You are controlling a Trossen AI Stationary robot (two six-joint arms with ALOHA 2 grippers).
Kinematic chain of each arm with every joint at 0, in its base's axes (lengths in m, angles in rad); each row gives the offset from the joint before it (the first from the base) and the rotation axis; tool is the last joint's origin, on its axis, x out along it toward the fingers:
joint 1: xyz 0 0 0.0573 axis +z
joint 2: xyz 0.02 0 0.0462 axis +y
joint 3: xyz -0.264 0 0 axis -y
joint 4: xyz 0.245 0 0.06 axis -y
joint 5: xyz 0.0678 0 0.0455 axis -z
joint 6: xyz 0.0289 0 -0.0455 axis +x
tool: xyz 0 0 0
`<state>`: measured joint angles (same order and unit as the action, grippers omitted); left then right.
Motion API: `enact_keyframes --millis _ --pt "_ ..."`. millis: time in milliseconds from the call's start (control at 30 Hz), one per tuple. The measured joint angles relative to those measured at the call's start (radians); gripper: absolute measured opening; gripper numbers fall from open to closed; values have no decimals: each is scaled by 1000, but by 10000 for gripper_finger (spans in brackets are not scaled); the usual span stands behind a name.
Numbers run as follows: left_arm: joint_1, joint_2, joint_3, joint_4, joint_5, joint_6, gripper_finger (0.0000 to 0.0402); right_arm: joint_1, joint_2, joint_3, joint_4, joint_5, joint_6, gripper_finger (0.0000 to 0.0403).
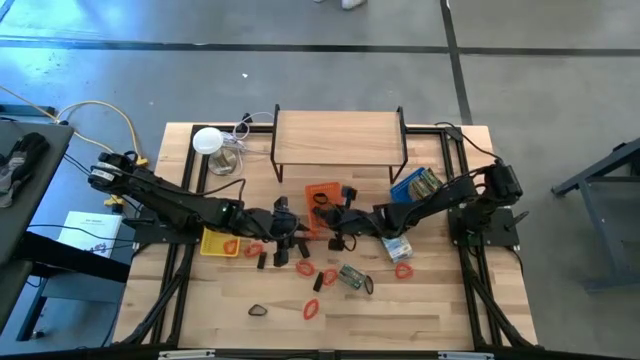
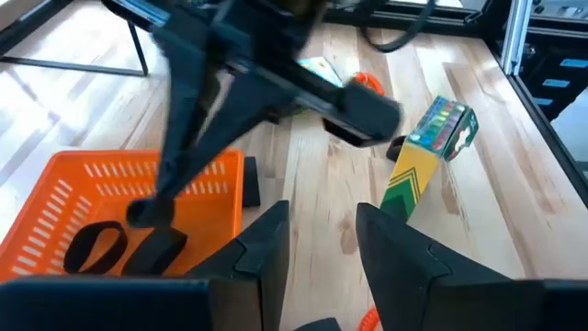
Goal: Pick & Place Office Desk Supplies
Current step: Put the black rubber band into the orange bin
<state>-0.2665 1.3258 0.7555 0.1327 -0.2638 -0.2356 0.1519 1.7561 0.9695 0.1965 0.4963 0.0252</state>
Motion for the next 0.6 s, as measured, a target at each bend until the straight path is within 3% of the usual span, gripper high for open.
enact_keyframes --millis 300,400,600 --pt "0 0 0 -33 0 0 123 -48 0 0 -86 -44 128 35" --pt "0 0 0 -51 1 -11 124 -47 0 0 -86 -87 120 69" --pt "1 0 0 -119 61 -136 124 -41 0 0 -79 -50 111 162"
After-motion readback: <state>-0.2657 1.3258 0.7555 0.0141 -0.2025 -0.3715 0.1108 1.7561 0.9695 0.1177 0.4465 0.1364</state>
